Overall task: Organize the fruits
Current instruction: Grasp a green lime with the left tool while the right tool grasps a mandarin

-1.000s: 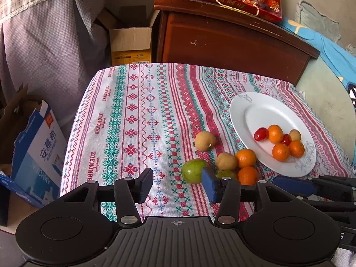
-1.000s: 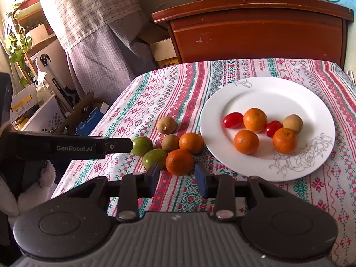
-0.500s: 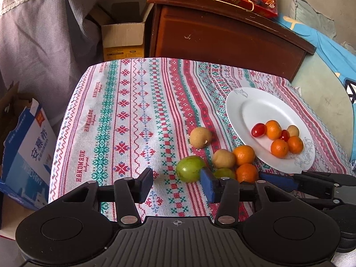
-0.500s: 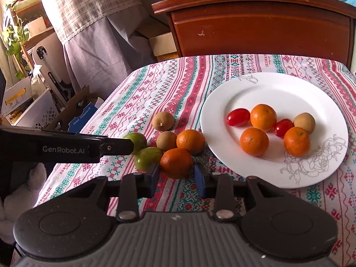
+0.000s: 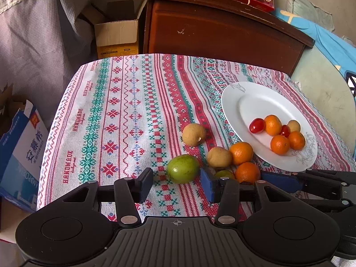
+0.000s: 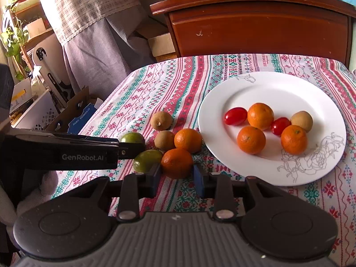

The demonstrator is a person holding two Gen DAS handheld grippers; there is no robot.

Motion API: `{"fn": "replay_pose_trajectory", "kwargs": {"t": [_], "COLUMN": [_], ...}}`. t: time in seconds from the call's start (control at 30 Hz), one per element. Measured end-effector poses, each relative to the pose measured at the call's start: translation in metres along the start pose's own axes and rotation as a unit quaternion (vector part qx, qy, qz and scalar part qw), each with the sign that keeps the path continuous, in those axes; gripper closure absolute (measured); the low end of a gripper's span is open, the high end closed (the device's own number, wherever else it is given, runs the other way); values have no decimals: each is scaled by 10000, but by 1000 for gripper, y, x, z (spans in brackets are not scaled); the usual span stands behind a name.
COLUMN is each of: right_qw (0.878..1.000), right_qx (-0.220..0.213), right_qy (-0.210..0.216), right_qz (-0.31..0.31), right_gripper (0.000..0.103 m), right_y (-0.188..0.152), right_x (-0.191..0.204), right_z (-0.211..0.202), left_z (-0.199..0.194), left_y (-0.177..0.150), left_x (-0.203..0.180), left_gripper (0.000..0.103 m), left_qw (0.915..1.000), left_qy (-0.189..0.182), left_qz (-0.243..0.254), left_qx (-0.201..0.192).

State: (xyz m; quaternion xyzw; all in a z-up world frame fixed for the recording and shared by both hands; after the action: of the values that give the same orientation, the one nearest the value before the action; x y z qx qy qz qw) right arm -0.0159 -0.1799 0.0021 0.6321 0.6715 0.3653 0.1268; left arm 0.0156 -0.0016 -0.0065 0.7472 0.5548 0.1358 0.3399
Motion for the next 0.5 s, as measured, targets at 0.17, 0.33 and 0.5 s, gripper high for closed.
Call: {"fn": "replay_pose_trajectory", "kwargs": {"t": [0.17,0.33,0.5], "right_qw": [10000,10000,10000], "right_qx": [-24,-26,-20], "right_qy": [-8,4,13], "right_qz": [24,21,21], "right_gripper": [68,68,70], "right_y": [0,1,1], "right_x": [0,1,0], "right_z": [2,3,3], "left_z": [0,1,0], "left_y": [0,0,-1], "left_x": [0,-3,-3], "left_gripper": [64,72,74], "left_qw": [10000,9999,10000], "left_qy": [28,62,69], "left_qz": [-22,74,45], "left_qx": [-26,-31,-40]}}
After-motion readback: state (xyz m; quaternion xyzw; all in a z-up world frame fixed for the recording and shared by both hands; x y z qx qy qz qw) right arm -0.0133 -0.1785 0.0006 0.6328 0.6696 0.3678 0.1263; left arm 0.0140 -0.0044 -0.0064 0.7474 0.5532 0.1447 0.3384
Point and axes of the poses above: each gripper's, at about its wrist camera, not at the fingertips, and z roughly the way its jaws point, x to its left, y to its top, the point moved 2 cm from there along z, roughly the way its jaws point, and after that the axes turned 3 degrees about -y, right-handed, at the moved point
